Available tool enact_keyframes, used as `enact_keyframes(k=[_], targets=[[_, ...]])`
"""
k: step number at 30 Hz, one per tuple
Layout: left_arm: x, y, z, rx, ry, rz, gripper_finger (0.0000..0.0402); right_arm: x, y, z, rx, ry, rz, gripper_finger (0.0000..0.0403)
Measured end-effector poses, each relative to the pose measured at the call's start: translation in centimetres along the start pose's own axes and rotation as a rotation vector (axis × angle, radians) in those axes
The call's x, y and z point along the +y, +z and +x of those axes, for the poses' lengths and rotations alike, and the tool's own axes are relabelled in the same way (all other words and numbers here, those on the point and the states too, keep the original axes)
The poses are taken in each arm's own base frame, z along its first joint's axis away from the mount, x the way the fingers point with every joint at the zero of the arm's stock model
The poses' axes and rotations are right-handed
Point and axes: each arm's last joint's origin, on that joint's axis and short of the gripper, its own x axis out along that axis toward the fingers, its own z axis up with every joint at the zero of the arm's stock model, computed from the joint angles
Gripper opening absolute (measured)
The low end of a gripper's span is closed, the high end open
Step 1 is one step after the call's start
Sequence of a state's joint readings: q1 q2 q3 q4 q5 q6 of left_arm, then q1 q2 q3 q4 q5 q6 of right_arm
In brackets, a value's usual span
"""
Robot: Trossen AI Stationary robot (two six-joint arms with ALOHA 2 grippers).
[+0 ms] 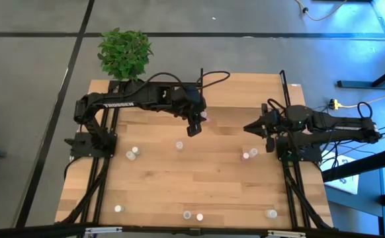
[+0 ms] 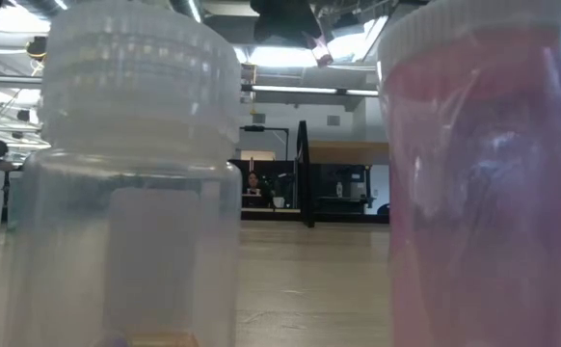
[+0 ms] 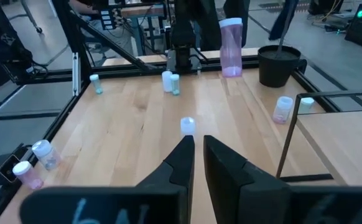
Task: Pick and place medicine bottles onto shelf by color
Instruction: Put the top left pink pill bottle on the shelf
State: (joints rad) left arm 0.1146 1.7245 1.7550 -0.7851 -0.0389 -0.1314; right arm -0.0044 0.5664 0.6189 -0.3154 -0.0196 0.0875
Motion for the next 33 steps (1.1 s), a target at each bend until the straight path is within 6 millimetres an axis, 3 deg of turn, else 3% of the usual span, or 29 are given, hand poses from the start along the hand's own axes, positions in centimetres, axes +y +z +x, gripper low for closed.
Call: enact_keyframes(k=[7,21,33], targets=[[0.0,0.0,0.0,0.000,0.000,0.001,0.0091,-0.3,0.3,1.4,-0.018,-0.100,0.046,0.0055],[-0.1,0.0,0.0,0.000,-0.006,0.010,0.0091,-0.3,1.2,3.8,-0.104,-0.107,0.068,0.0192],[-1.5,0.1,-0.1,-0.027,-0.052,0.087,0.0091,-0.3,1.3,7.7,-0.146,-0.060,0.068,0.0201]])
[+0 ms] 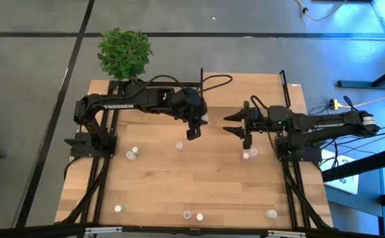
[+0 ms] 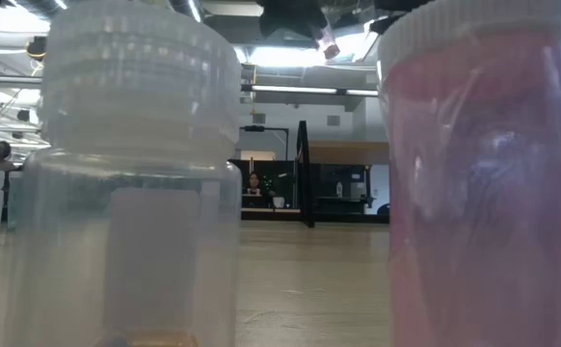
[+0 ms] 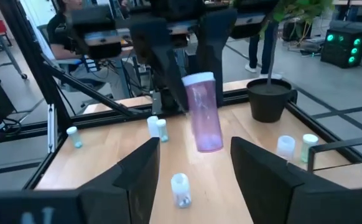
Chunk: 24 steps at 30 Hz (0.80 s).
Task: Pick and place medicine bottles onto shelf by color
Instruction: Put the top left pink pill bottle on the shelf
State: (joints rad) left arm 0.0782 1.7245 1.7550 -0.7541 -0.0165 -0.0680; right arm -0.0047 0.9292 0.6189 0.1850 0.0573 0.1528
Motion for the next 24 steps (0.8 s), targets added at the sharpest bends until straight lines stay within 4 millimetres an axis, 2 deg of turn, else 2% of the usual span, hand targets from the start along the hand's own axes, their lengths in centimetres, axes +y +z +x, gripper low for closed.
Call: enact_keyframes(k=[9,24], targets=[[-0.9,0.0,0.0,-0.004,-0.019,0.017,0.0091,0.0,-1.0,2.7,-0.009,0.008,0.027,0.0201],[-1.7,-0.1,-0.1,-0.005,-0.035,0.031,0.0091,0.1,-2.2,5.1,-0.026,0.048,0.028,0.0201]])
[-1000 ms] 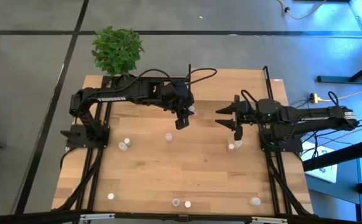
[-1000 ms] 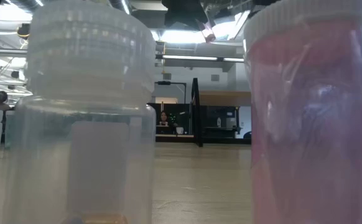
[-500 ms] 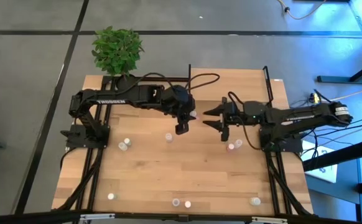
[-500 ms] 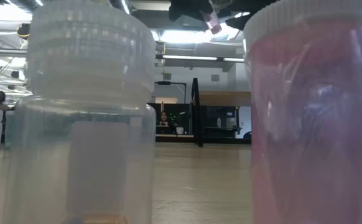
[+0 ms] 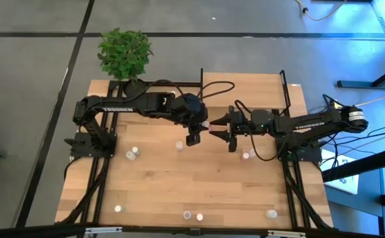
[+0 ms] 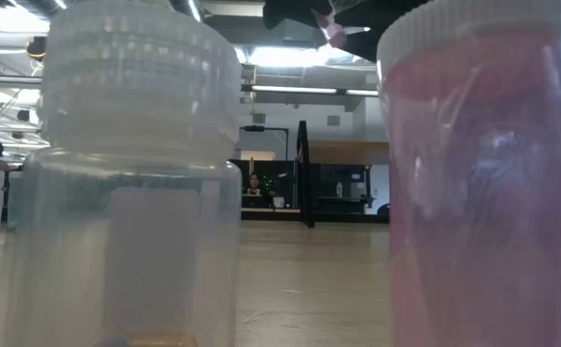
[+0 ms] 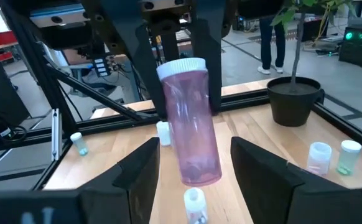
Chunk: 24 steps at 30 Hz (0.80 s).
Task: Pick and place medicine bottles onto shelf by color
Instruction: Put the top left pink pill bottle on the shelf
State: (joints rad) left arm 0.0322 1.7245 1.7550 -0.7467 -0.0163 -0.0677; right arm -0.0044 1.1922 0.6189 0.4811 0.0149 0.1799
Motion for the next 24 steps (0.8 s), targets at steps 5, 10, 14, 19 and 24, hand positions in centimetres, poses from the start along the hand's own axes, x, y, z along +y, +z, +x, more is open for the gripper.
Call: enact_keyframes(k=[5,10,14,19,24], targets=[[-0.2,0.0,0.0,0.001,-0.003,0.003,0.0091,0.0,-0.1,0.4,0.008,-0.001,0.000,0.0201],[-0.3,0.0,0.0,0.001,-0.005,0.005,0.0091,0.2,0.8,1.3,-0.004,0.022,-0.006,0.0200],[-0.3,0.0,0.0,0.003,-0.005,0.005,0.0091,0.3,1.0,2.1,0.007,0.042,-0.018,0.0200],[-0.2,-0.2,0.0,0.020,-0.003,0.005,0.0091,0.3,0.7,2.4,0.025,0.039,-0.024,0.0200],[-0.2,-0.4,0.0,0.042,-0.002,0.005,0.0091,0.3,0.6,2.4,0.037,0.037,-0.023,0.0200]])
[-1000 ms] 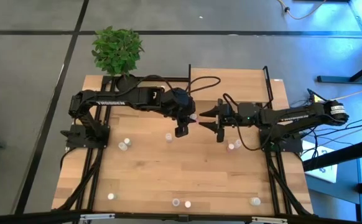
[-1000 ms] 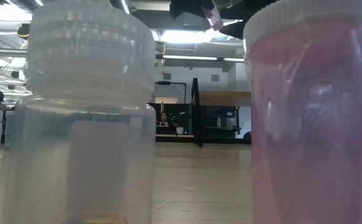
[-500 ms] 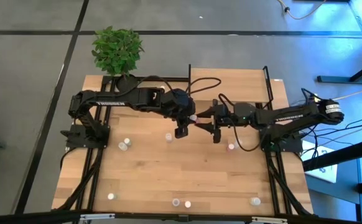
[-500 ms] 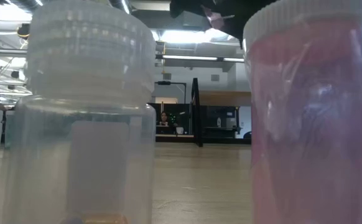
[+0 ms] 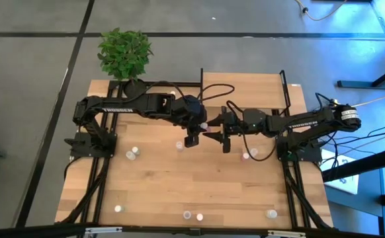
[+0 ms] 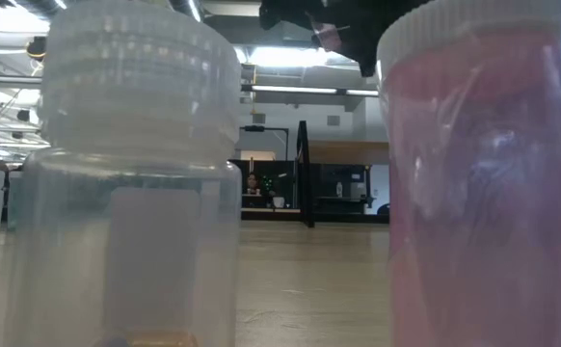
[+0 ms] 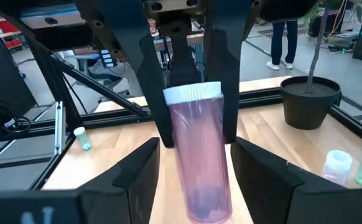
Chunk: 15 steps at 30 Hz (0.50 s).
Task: Pick and place medicine bottles onto shelf by color
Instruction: Put the top left pink pill bottle on the shelf
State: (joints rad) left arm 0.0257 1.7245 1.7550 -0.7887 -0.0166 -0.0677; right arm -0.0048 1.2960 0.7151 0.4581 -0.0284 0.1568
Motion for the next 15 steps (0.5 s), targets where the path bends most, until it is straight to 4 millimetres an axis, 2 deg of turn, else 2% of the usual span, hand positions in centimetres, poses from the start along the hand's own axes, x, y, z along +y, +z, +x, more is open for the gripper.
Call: enact_keyframes(k=[10,15], targets=[[0.00,-0.01,0.00,0.001,0.000,0.000,0.0091,-0.07,-0.28,-0.02,0.029,-0.013,0.023,0.0200],[0.00,-0.03,0.00,0.003,0.000,0.000,0.0091,-0.07,-0.28,-0.02,0.029,-0.013,0.023,0.0178]])
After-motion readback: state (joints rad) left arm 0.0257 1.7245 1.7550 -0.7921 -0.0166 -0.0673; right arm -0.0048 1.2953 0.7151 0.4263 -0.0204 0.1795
